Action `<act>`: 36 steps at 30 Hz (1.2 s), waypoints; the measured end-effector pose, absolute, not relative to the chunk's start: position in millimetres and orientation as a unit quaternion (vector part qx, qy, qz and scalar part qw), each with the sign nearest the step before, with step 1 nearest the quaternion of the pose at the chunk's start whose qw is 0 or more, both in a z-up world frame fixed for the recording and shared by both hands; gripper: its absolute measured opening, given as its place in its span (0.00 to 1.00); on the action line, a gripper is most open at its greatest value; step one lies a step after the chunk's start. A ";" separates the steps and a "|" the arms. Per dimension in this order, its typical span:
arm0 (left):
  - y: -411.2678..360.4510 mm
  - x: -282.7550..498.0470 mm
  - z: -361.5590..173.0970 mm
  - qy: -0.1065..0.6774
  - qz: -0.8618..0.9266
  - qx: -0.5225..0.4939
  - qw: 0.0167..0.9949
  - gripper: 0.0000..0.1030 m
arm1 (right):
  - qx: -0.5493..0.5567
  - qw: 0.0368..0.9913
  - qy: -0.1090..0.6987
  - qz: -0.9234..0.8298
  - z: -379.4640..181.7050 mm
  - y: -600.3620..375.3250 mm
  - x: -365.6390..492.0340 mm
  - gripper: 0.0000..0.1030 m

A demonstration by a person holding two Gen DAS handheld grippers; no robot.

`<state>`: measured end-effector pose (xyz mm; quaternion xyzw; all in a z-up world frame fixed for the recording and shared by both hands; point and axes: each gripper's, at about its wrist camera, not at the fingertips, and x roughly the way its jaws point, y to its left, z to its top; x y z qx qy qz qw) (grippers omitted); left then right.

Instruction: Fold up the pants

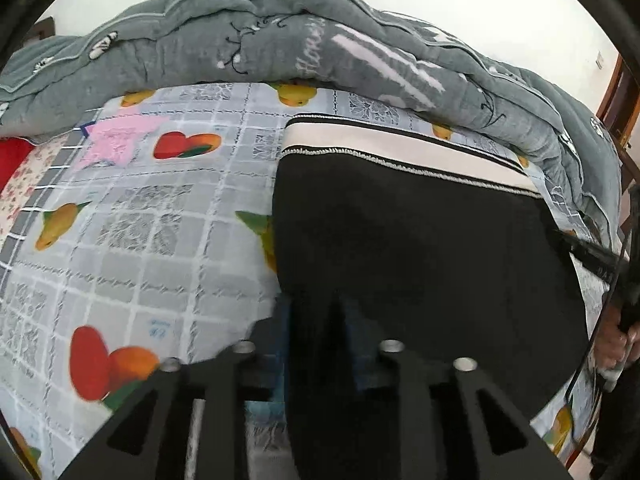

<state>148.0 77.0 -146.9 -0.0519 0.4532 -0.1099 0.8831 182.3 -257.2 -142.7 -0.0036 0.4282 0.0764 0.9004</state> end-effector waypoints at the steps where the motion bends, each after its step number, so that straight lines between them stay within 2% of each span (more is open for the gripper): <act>1: 78.8 142.0 -146.2 0.448 -0.114 -0.055 0.885 0.41 | -0.002 0.900 0.428 0.080 -140.2 -258.6 181.9 0.18; 6: 86.5 118.3 -146.9 0.442 -0.118 -0.075 0.886 0.44 | 0.045 0.897 0.433 0.081 -146.8 -264.9 195.0 0.20; 7: 88.3 115.4 -146.1 0.442 -0.115 -0.075 0.887 0.44 | 0.057 0.893 0.438 0.088 -145.7 -265.7 197.3 0.12; 8: 90.9 112.1 -144.9 0.441 -0.111 -0.076 0.887 0.44 | 0.061 0.894 0.435 0.091 -142.3 -266.0 196.9 0.09; 12: 103.3 96.1 -137.2 0.437 -0.115 -0.085 0.888 0.44 | 0.085 0.914 0.373 0.133 -109.7 -276.0 178.2 0.08; 14: 104.5 90.0 -136.1 0.432 -0.111 -0.076 0.892 0.44 | 0.090 0.909 0.391 0.112 -118.8 -278.3 181.0 0.08; 17: 104.1 76.9 -134.3 0.422 -0.128 -0.076 0.894 0.44 | 0.053 0.894 0.437 0.078 -153.8 -272.3 190.4 0.13; 19: 99.6 65.3 -131.9 0.414 -0.146 -0.062 0.896 0.44 | 0.009 0.906 0.420 0.055 -147.7 -265.3 179.4 0.20; 26: 85.4 22.7 -153.7 0.435 -0.168 -0.001 0.884 0.44 | -0.066 0.912 0.401 0.055 -127.9 -246.2 117.7 0.20; 31: 82.8 15.2 -162.0 0.431 -0.122 0.044 0.893 0.44 | -0.055 0.908 0.409 0.070 -133.6 -246.0 80.9 0.20; 33: 79.4 17.0 -159.2 0.418 -0.111 0.057 0.900 0.37 | -0.055 0.909 0.407 0.071 -134.9 -246.2 73.7 0.20; 34: 78.7 17.8 -156.3 0.408 -0.115 0.052 0.904 0.19 | -0.053 0.909 0.407 0.071 -135.7 -246.2 70.6 0.20; 35: 78.3 18.8 -153.3 0.402 -0.129 0.036 0.906 0.09 | -0.050 0.909 0.408 0.072 -136.7 -246.3 68.7 0.20; 36: 78.1 19.2 -150.4 0.395 -0.128 0.026 0.910 0.09 | -0.044 0.908 0.409 0.072 -137.7 -246.5 67.3 0.20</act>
